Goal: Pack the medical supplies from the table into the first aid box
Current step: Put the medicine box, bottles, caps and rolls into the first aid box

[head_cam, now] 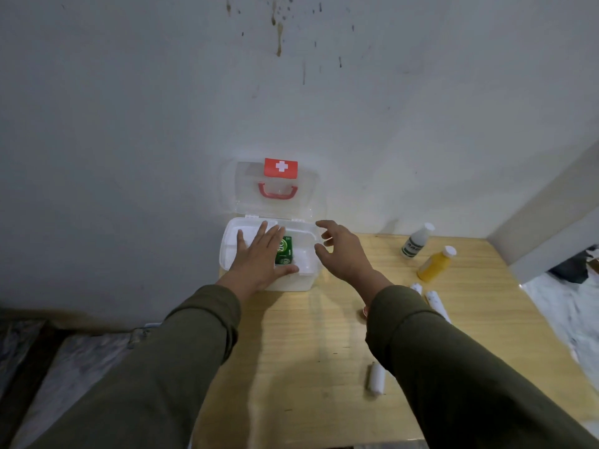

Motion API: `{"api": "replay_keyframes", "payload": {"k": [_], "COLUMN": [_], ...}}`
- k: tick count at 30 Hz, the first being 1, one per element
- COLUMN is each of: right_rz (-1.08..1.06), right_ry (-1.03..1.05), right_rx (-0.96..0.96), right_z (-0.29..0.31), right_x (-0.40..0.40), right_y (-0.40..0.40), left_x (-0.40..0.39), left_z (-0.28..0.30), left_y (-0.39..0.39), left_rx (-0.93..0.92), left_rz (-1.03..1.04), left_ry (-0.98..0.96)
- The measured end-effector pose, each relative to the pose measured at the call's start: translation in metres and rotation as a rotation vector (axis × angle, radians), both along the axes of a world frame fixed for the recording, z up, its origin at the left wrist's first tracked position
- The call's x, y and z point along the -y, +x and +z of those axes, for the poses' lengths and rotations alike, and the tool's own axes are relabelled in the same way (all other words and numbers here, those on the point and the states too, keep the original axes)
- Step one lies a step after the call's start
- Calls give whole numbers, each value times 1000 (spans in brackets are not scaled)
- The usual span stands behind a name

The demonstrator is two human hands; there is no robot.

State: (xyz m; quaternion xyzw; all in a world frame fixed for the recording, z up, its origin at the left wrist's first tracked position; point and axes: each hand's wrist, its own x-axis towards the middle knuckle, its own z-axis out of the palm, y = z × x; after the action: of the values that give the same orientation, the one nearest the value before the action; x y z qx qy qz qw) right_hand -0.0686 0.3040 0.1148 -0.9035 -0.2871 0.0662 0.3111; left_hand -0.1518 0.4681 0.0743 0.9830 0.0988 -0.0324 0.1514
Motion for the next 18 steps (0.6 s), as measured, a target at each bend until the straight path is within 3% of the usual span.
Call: {"api": "replay_keyframes", "payload": {"k": [10, 18], "right_rz": [-19, -42], "right_ry": [-46, -51], "right_rx": [67, 300], "right_z": [-1, 4], "right_x": [60, 145], "right_y": [30, 69], "left_x": [64, 139], "left_z": [0, 3], "left_y": [28, 77], "left_rx": [13, 15], "left_rz": [-147, -130], "left_ry": [-27, -39]}}
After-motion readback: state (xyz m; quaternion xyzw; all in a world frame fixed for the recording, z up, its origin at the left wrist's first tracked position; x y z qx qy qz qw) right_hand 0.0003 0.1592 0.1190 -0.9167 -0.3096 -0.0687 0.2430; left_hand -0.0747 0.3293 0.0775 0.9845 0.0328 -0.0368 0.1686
